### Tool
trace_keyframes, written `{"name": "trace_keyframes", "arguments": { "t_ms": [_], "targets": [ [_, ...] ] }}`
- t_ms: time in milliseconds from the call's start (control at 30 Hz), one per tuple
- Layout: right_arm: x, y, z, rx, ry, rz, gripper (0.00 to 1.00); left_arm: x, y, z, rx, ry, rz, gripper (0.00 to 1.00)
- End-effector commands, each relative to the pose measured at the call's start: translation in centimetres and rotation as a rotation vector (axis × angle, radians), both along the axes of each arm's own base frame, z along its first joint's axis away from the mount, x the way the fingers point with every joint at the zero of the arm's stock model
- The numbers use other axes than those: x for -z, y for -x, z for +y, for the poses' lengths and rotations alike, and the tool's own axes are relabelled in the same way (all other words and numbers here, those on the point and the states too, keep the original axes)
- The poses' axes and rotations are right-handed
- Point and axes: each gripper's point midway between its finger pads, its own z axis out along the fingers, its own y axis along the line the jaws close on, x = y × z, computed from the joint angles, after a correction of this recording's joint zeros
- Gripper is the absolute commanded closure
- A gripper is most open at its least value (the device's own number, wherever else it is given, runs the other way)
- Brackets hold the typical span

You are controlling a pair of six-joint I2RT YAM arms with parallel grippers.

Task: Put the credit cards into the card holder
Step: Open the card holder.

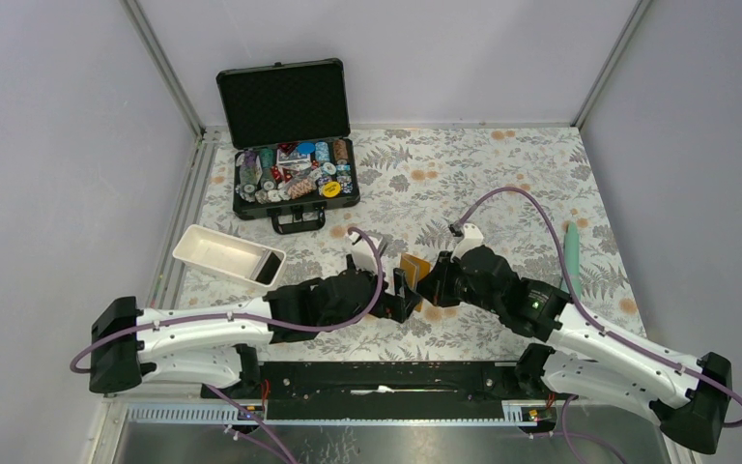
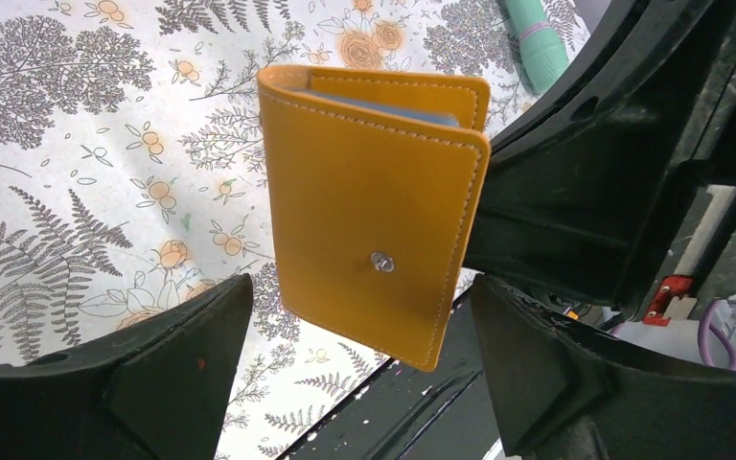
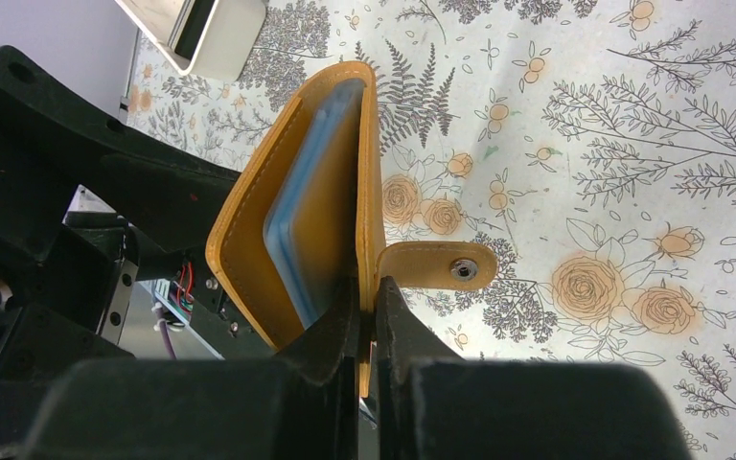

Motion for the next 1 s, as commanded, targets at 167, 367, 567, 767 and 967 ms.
{"name": "trace_keyframes", "arguments": {
  "t_ms": [167,367,567,767,967],
  "targets": [
    [-3.1,-0.2,0.7,-0.005,-0.083,-0.042,1.0,-1.3,-0.3,1.0,-0.022,0.086,0.007,0.25],
    [-3.0,-0.1,0.8,-0.009,-0.084,-0.036,1.0,-1.4,-0.6,2.4,-0.04,0.102,0.005,0.35],
    [-3.1,0.0,0.8,-0.015,-0.089,-0.036,1.0,-1.2,-0.8,3.0,-0.044,0.104,0.013,0.51],
    [-3.3,0.3,1.2,-0.035,-0.116,-0.035,1.0,-1.1,-1.0,3.3,-0.057,0.103,0.013,0.65],
    [-2.9,0.3,1.0,-0.026,-0.12,-0.038,1.0,-0.9,-1.0,3.3,-0.06,0.093,0.02,0.91]
  ]
}}
